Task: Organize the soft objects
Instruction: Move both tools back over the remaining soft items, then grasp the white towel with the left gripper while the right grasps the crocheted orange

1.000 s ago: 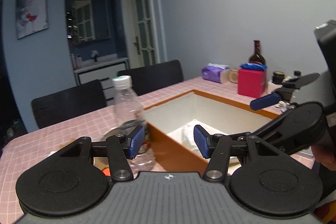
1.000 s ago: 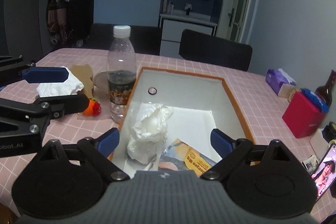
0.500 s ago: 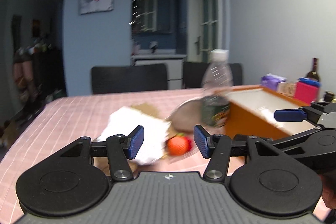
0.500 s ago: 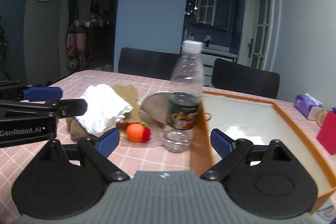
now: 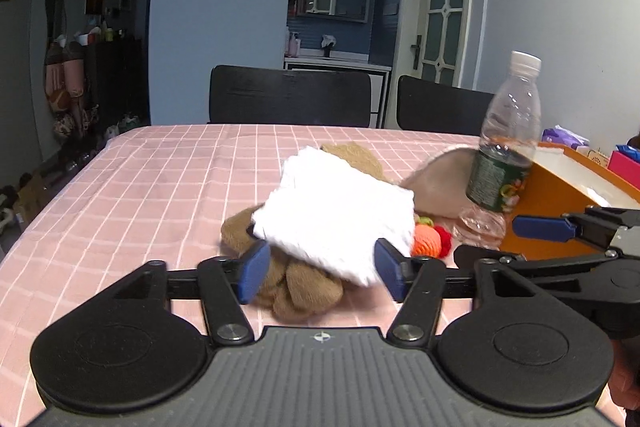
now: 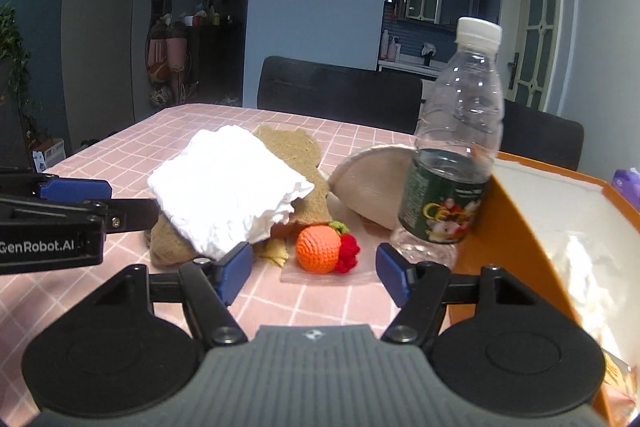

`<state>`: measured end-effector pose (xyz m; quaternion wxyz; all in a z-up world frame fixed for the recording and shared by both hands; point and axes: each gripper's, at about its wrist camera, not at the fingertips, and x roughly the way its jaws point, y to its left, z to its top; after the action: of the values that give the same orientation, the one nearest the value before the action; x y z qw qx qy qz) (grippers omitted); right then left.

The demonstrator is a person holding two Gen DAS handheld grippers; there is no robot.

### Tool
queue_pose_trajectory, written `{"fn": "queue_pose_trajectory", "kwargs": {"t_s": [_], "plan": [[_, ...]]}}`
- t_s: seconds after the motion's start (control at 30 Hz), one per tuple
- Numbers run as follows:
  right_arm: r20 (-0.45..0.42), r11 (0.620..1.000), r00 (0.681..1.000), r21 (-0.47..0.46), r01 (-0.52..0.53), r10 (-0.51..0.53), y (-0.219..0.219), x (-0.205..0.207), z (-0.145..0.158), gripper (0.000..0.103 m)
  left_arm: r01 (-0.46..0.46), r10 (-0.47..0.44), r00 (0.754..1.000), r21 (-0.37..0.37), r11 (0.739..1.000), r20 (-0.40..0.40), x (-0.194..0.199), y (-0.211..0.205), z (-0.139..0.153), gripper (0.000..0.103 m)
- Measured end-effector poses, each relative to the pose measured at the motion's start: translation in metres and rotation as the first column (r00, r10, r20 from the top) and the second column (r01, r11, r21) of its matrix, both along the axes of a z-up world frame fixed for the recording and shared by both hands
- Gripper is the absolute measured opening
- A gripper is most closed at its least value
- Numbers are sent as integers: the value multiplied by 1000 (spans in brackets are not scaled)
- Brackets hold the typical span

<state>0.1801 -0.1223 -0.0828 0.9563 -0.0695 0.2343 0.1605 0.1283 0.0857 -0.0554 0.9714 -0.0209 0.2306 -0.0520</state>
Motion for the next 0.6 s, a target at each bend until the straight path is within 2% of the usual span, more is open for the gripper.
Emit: {"fn": "queue_pose_trajectory", "kwargs": {"t_s": [0.17,0.23,0.4,0.43,0.6], "plan": [[1,1000,1000,-30,-9,10,11,21,0,66,28,-28,1000,38,999,2,29,7,4,84],[-3,1000,1000,-23,-7,7,15,30,1,66,38,-38,999,17,999,-1,41,10,6,88],[-11,1000,1000,-2,-7,7,25,48,2,63,65,-66,998,-51,997,-19,60,13,1,88],[-9,1000,1000,-8,-13,13,27,50,0,59,69,-71,997,-61,996,-28,66,14,0,88],[-16,999,999,-45,-28,27,36,60,-12,58,73,-83,991,-98,993,-105,84,12,-11,86]]}}
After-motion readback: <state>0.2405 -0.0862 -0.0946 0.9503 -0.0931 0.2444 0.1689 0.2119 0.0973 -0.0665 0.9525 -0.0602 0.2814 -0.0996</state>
